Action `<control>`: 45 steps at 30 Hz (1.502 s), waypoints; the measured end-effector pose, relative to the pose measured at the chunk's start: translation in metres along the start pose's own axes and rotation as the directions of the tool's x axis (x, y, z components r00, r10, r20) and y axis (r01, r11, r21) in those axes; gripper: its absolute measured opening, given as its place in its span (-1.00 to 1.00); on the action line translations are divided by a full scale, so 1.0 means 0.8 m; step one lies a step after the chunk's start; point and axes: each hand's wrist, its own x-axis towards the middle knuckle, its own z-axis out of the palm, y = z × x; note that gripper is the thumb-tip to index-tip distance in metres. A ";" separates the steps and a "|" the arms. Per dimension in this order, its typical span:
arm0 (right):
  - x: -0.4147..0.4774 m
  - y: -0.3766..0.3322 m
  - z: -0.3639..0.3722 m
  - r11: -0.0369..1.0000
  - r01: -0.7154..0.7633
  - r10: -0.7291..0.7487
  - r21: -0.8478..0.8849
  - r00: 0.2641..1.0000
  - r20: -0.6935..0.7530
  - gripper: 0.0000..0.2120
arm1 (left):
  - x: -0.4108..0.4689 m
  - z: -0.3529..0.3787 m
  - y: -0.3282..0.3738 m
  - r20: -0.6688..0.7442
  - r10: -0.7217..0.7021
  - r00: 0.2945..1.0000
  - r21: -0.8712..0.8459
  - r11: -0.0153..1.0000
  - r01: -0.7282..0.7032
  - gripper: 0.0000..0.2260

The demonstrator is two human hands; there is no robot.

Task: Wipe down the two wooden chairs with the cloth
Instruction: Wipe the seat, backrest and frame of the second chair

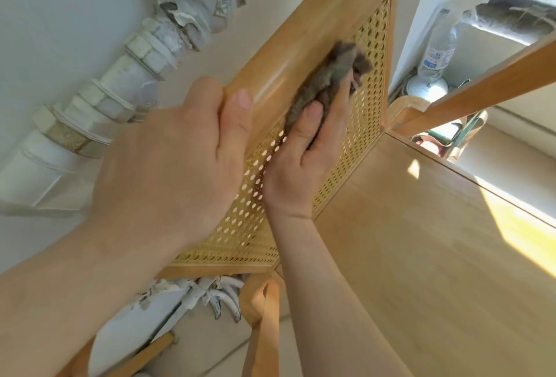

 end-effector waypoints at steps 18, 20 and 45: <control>-0.080 -0.010 -0.005 1.000 0.005 -0.004 -0.014 0.997 0.079 -0.60 | -0.002 -0.002 -0.001 -0.021 0.016 1.000 0.023 1.000 -0.016 -0.64; -0.093 0.045 -0.027 0.919 -0.382 0.375 -0.098 0.924 -0.076 -0.58 | -0.004 0.000 -0.002 -0.020 0.026 0.999 -0.003 1.000 -0.027 -0.63; -0.117 0.074 -0.045 0.436 -0.897 0.876 -0.072 0.441 -0.194 -0.51 | -0.002 0.002 -0.004 -0.064 0.014 0.998 0.078 0.997 -0.009 -0.72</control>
